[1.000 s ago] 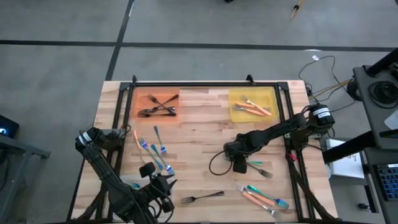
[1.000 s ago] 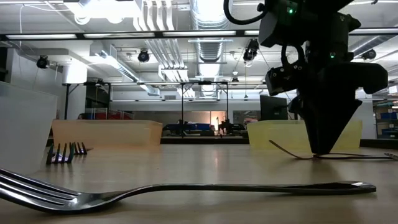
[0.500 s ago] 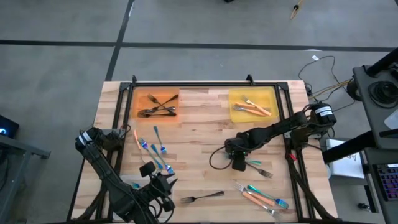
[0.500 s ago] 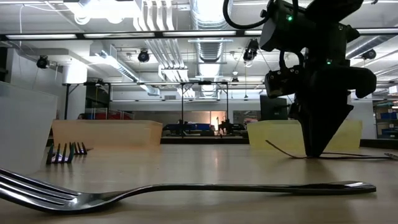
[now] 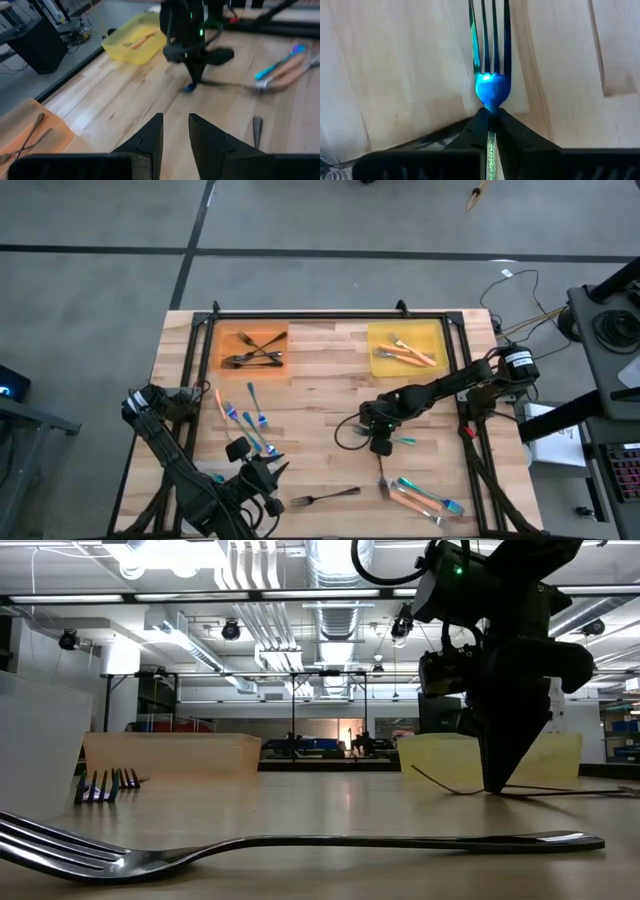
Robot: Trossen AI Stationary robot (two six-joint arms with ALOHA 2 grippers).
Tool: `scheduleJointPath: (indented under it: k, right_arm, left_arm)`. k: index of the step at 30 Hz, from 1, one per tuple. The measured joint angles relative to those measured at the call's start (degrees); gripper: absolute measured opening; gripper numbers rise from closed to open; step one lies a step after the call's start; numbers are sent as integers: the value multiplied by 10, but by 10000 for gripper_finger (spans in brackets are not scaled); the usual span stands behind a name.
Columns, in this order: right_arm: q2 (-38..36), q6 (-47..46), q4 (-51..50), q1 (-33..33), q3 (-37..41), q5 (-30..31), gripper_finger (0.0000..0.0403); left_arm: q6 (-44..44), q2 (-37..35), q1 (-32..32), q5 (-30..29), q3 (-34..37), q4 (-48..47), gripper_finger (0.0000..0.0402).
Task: Sort silverware by color (type)
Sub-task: Put the blue fork into the transparent bin
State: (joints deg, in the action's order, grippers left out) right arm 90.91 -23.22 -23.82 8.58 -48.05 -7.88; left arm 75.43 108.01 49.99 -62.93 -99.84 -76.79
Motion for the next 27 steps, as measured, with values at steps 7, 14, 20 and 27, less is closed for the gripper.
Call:
scheduleJointPath:
  k: [7, 14, 20, 27]
  right_arm:
    - [3, -22, 73, -7, 0, 4, 10]
    - [3, 6, 110, -52, -27, 15, 9]
    - [3, 40, 112, -54, -32, 10, 9]
    - [3, 48, 106, -56, -32, 17, 9]
  left_arm:
    - [17, 0, -2, -67, -34, 29, 75]
    - [11, 6, -16, -128, -50, 46, 75]
    - [11, 6, -42, -131, -64, 48, 75]
    - [11, 6, -50, -130, -53, 70, 75]
